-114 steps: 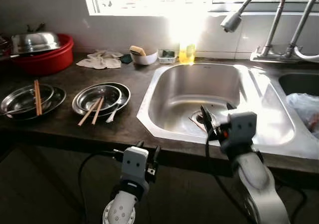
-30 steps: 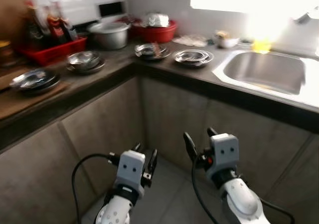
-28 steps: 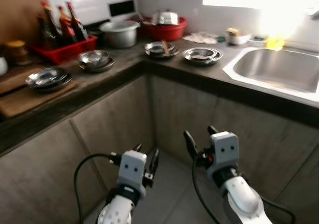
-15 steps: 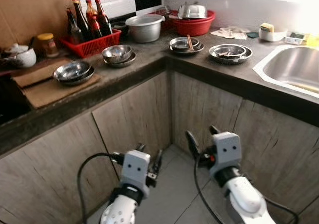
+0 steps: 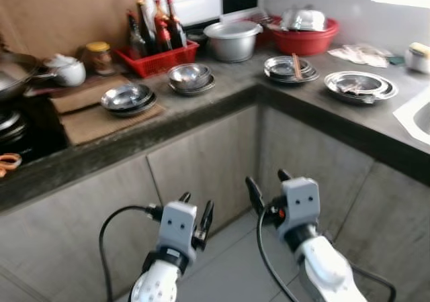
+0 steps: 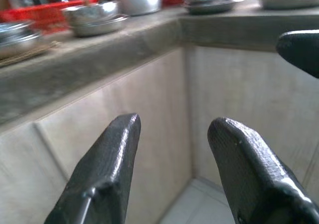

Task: Kitchen organization

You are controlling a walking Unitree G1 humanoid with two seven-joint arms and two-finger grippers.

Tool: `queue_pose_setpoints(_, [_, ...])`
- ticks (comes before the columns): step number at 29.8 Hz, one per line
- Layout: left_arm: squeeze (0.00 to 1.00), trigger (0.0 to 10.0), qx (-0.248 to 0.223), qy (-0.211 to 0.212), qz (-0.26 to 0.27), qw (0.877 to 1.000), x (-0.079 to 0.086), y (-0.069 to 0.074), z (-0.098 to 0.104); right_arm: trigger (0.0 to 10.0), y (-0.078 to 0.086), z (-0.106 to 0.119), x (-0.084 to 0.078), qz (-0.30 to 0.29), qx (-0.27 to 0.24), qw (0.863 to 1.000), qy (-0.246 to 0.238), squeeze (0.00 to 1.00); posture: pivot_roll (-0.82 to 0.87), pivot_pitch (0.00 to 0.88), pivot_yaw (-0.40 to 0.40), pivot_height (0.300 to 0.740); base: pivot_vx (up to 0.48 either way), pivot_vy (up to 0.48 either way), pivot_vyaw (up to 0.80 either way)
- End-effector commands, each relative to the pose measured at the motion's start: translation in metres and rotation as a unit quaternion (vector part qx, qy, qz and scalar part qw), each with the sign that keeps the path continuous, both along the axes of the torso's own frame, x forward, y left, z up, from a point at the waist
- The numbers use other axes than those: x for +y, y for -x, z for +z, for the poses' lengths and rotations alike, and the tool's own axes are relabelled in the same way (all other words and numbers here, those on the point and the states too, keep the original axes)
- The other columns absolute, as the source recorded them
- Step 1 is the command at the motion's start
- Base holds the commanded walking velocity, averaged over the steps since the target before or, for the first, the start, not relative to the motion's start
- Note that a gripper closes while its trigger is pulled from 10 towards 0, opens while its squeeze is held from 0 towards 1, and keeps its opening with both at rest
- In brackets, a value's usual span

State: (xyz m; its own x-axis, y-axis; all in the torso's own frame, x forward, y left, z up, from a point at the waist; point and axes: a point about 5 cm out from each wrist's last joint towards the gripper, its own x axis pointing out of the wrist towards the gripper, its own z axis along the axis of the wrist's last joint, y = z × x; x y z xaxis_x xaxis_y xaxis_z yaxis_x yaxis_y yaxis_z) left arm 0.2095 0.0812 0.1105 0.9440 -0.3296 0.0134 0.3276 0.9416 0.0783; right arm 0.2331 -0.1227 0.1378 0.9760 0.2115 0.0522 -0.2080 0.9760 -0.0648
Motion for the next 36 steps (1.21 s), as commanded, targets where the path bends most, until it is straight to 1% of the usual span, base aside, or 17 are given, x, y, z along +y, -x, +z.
queue_pose_setpoints(1, [0.0, 10.0, 0.0, -0.008, 0.008, 1.0, 0.007, -0.001, 0.0, 10.0, -0.001, 0.005, 0.008, 0.012, -0.011, 1.0, -0.008, 0.0, 0.03, 0.002, 0.024, 0.74, 0.274, 0.0, 0.8])
queue_pose_setpoints(7, [0.0, 10.0, 0.0, -0.007, 0.007, 1.0, 0.007, -0.001, 0.001, 10.0, -0.004, 0.007, 0.008, 0.009, -0.012, 1.0, -0.016, 0.0, 0.03, 0.001, 0.021, 0.74, 0.273, 0.0, 0.76])
queue_pose_setpoints(20, [0.0, 10.0, 0.0, -0.002, 0.002, 1.0, 0.004, -0.001, 0.0, 10.0, -0.009, 0.009, 0.005, 0.008, -0.02, 1.0, -0.013, 0.0, 0.03, 0.0, 0.017, 0.74, 0.273, 0.0, 0.0])
queue_pose_setpoints(25, [0.0, 10.0, -0.001, -0.001, 0.001, 1.0, 0.003, -0.001, 0.0, 10.0, -0.012, 0.009, 0.006, 0.017, -0.028, 0.999, 0.007, 0.0, 0.03, 0.0, 0.015, 0.74, 0.274, 0.0, 0.0])
queue_pose_setpoints(29, [0.0, 10.0, -0.002, -0.002, 0.001, 1.0, 0.003, -0.002, 0.001, 10.0, -0.013, 0.012, 0.007, 0.023, -0.037, 0.999, 0.023, 0.0, 0.03, 0.0, 0.016, 0.74, 0.273, 0.0, 0.8])
queue_pose_setpoints(31, [0.0, 10.0, -0.002, -0.003, 0.001, 1.0, 0.003, -0.002, 0.001, 10.0, -0.014, 0.012, 0.008, 0.022, -0.038, 0.999, 0.02, 0.0, 0.03, 0.0, 0.017, 0.74, 0.274, 0.0, 0.8])
queue_pose_setpoints(36, [0.0, 10.0, -0.002, -0.003, 0.004, 1.0, 0.004, -0.002, 0.001, 10.0, -0.019, 0.016, 0.006, 0.018, -0.044, 0.999, 0.001, 0.0, 0.03, 0.0, 0.021, 0.74, 0.272, 0.0, 0.0])
